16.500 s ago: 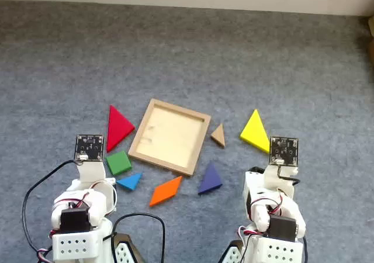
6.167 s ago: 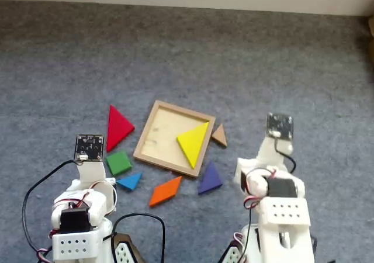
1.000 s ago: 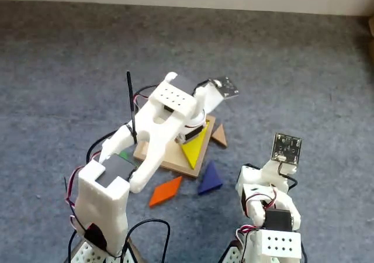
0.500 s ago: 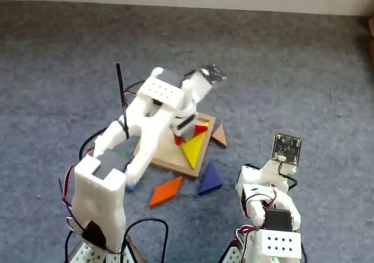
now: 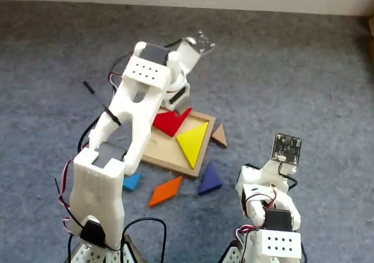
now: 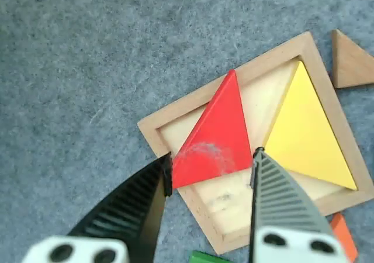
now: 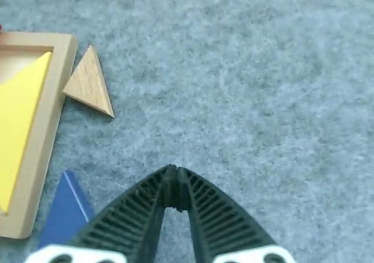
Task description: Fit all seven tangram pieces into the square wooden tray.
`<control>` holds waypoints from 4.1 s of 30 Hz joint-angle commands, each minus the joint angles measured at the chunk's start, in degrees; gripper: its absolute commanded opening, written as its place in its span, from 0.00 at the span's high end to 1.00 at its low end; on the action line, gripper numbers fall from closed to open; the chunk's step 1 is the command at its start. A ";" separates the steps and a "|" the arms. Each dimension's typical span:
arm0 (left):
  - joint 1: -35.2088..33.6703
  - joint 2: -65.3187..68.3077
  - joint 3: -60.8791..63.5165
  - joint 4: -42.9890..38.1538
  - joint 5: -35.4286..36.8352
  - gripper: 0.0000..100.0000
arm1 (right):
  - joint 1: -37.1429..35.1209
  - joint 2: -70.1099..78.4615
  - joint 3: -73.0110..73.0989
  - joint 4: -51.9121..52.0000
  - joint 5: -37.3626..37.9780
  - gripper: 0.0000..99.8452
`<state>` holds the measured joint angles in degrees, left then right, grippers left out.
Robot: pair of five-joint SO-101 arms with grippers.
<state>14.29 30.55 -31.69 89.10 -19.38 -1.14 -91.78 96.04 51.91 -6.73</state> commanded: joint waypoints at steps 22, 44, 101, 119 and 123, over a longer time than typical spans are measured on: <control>2.15 13.93 -4.88 -7.91 0.70 0.97 | 0.66 -1.19 5.85 -0.57 0.35 0.99; 4.53 13.76 -26.86 12.48 2.11 0.97 | 0.66 -1.19 5.85 -0.57 0.35 0.99; 7.08 -2.24 -4.62 12.13 7.65 0.97 | 0.66 -1.19 5.85 -0.66 0.53 0.99; -4.09 -50.33 51.47 -1.05 5.45 0.94 | 0.66 -1.19 5.85 -0.75 0.62 0.99; -10.51 -56.92 63.08 -4.13 -1.41 0.78 | 0.66 -1.19 5.85 -0.75 0.62 0.99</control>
<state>9.63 -18.77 21.85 88.40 -15.52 -1.14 -92.13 96.04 51.91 -6.73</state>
